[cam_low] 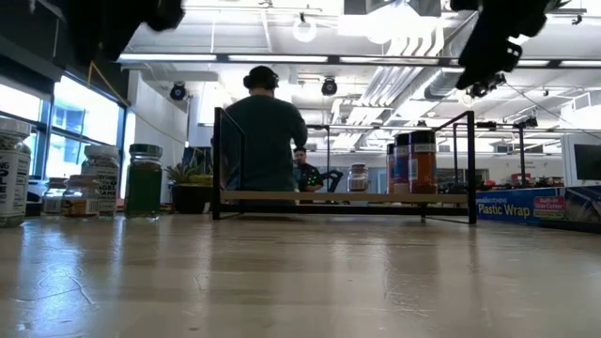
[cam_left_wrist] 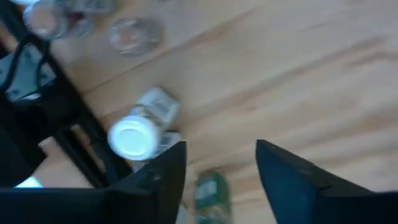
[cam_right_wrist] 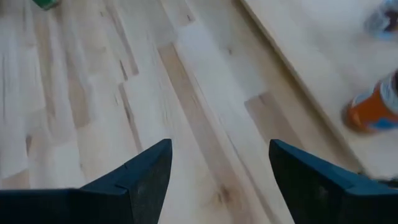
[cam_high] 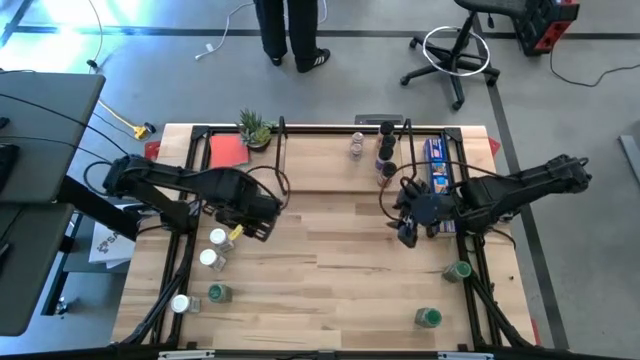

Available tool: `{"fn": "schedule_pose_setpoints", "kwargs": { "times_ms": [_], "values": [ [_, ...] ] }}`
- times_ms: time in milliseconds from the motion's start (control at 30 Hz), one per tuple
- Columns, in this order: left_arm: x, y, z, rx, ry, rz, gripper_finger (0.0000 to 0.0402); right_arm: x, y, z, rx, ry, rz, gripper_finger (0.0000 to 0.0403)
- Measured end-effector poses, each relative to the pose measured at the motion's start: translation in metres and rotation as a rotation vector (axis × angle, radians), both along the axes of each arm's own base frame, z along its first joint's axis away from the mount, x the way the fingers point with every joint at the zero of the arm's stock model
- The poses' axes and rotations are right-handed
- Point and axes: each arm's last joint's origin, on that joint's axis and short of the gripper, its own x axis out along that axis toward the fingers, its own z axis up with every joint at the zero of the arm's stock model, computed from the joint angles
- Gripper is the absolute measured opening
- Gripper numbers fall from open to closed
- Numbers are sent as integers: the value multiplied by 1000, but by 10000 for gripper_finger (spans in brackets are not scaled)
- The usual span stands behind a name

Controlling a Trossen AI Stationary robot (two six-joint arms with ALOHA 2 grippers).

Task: Shelf spices
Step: Put the brown seasoning bottle on the shelf, aligned with the other brown seasoning bottle

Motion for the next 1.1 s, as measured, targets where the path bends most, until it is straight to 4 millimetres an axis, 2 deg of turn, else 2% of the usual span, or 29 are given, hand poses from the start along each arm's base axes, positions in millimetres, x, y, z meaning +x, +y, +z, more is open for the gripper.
{"fn": "schedule_pose_setpoints", "kwargs": {
  "times_ms": [167,367,567,767,1100],
  "values": [
    [-9,22,-39,-42,44,19,234,3,-5,6,-30,-17,14,264],
    [-24,42,-74,-11,167,0,238,4,-7,10,-19,-36,-4,263],
    [-27,56,-93,30,161,-43,238,4,-7,10,-6,-41,-16,263],
    [-32,67,-110,36,154,-17,238,4,-6,10,3,-43,-21,263],
    [-40,69,-131,67,163,-23,238,4,-6,11,18,-48,-37,264]
  ]
}}
